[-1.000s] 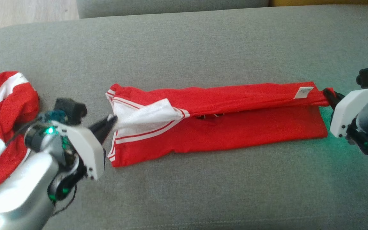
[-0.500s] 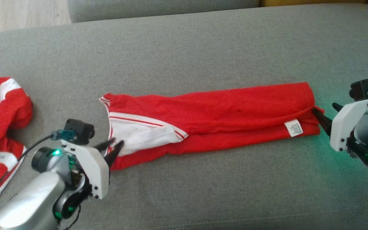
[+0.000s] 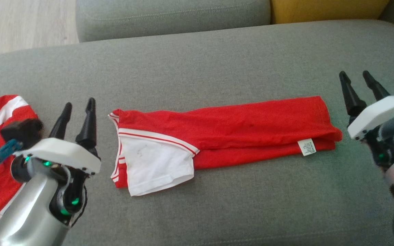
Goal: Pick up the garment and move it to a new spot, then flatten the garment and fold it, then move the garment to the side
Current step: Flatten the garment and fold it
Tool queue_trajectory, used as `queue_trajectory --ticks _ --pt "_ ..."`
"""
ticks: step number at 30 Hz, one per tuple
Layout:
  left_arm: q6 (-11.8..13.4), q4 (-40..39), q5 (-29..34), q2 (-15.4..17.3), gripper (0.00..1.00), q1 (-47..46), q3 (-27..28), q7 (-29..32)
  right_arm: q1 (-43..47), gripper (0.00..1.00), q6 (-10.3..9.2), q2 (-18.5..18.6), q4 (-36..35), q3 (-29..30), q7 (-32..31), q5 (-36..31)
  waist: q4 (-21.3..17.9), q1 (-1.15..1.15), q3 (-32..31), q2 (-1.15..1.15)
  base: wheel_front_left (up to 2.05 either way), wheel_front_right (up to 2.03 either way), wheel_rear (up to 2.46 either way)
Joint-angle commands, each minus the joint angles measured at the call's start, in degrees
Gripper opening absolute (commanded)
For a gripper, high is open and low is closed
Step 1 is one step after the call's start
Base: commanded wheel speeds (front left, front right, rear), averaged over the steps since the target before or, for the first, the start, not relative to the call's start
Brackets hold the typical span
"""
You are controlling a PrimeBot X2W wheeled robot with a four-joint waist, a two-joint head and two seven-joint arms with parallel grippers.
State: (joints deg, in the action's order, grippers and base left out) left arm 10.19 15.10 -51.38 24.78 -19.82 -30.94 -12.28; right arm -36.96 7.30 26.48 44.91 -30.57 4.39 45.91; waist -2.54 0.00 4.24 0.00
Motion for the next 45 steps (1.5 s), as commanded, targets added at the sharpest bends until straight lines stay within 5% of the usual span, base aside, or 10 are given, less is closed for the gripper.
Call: queue_trajectory --ticks 1,6,12,19,36,45 --pt "0.27 -1.79 -0.24 0.09 1.0 -1.05 5.31 -2.01 1.69 1.0 0.19 -1.24 -1.82 1.7 3.89 -1.3 0.09 0.0 -0.61 0.0 0.0 0.0 0.0" --pt "-0.3 -5.41 4.54 -4.59 1.0 2.26 12.8 -2.67 4.74 1.0 0.19 -4.92 -2.1 6.44 9.17 -4.92 0.4 0.0 -1.96 0.0 0.0 0.0 0.0" --pt "-3.58 -7.44 17.84 -12.26 1.0 11.98 18.52 -2.7 11.47 1.0 0.19 -11.89 -7.46 14.44 10.56 -17.82 0.03 0.0 -3.32 0.0 0.0 0.0 0.0" --pt "-7.66 -5.6 25.07 -17.74 1.0 15.62 23.15 -2.71 18.16 1.0 0.19 -18.11 -13.67 22.58 10.59 -30.38 0.19 0.0 -3.12 0.0 0.0 0.0 0.0" --pt "-14.04 -2.58 31.94 -21.59 1.0 11.59 27.33 -2.72 9.48 1.0 0.19 -23.06 -1.66 41.67 -2.1 -35.44 1.57 0.0 3.81 0.0 0.0 0.0 0.0" --pt "-15.13 -1.47 32.79 -21.86 1.0 9.31 27.74 -2.72 6.28 1.0 0.19 -23.35 4.72 42.38 -10.01 -37.05 2.19 0.0 5.72 0.0 0.0 0.0 0.0"
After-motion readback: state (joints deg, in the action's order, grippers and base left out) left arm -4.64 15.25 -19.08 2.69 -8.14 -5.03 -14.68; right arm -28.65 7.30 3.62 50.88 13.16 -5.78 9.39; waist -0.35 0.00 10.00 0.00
